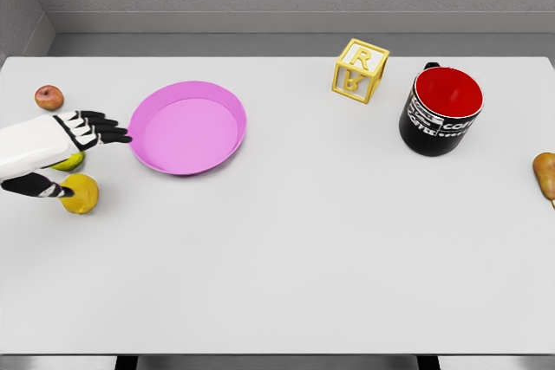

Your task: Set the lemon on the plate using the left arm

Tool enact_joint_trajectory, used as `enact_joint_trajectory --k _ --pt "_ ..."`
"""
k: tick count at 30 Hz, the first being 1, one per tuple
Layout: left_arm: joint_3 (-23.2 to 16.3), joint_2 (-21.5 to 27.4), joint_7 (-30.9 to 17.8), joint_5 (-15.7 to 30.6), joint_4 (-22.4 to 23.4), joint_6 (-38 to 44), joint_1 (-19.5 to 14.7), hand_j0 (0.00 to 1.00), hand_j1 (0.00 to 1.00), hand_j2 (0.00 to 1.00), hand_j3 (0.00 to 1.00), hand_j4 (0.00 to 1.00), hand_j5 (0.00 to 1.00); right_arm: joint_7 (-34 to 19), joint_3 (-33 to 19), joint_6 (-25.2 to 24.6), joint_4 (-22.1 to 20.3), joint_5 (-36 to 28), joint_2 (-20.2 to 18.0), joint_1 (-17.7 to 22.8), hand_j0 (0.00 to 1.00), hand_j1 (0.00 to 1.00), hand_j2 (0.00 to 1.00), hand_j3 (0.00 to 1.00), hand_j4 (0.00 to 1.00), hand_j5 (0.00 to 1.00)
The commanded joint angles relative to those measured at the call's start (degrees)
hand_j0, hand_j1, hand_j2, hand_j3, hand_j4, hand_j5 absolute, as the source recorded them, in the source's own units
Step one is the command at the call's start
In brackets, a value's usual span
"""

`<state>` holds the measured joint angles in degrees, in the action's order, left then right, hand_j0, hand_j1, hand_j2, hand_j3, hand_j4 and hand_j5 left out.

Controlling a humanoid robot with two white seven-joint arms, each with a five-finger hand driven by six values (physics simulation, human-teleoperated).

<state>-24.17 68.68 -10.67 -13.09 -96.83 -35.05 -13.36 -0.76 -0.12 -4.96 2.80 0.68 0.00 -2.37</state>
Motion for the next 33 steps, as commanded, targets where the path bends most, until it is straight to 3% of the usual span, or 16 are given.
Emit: enact_joint_trajectory --k 1,7,9,14,18,21,33 --pt "0.00 1.19 0.03 0.44 -0.20 0.05 0.00 1.00 1.00 1.00 1.00 1.00 1.00 0.49 0.21 0.04 0.10 0.11 0.00 0.00 1.00 1.00 1.00 1.00 1.00 1.00" --pt "-0.09 1.37 0.03 -0.53 -0.20 0.05 1.40 1.00 1.00 1.00 1.00 1.00 1.00 0.32 -0.14 -0.05 0.36 -0.07 0.00 0.26 1.00 1.00 1.00 1.00 1.00 1.00" --pt "0.00 1.37 0.38 -5.10 0.06 0.05 2.20 1.00 1.00 1.00 1.00 1.00 1.00 0.32 -0.14 -0.05 0.36 -0.16 0.00 0.26 1.00 1.00 1.00 1.00 1.00 1.00" --pt "0.09 2.86 0.12 -5.45 0.50 0.05 2.11 1.00 1.00 1.00 1.00 1.00 1.00 0.32 -0.14 -0.05 0.36 -0.16 0.00 0.26 1.00 1.00 1.00 1.00 1.00 1.00" --pt "1.85 1.99 0.65 -7.91 2.52 0.05 1.93 1.00 1.00 1.00 1.00 1.00 1.00 0.32 -0.14 -0.05 0.36 -0.16 0.00 0.26 1.00 1.00 1.00 1.00 1.00 1.00" --pt "3.17 0.14 0.91 -12.31 4.10 0.05 1.85 1.00 1.00 1.00 1.00 1.00 1.00 0.32 -0.14 -0.05 0.36 -0.16 0.00 0.26 1.00 1.00 1.00 1.00 1.00 1.00" --pt "4.04 -1.62 -2.34 -19.69 1.82 0.05 1.58 1.00 1.00 1.00 1.00 1.00 1.00 0.32 -0.14 -0.05 0.36 -0.16 0.00 0.26 1.00 1.00 1.00 1.00 1.00 1.00"
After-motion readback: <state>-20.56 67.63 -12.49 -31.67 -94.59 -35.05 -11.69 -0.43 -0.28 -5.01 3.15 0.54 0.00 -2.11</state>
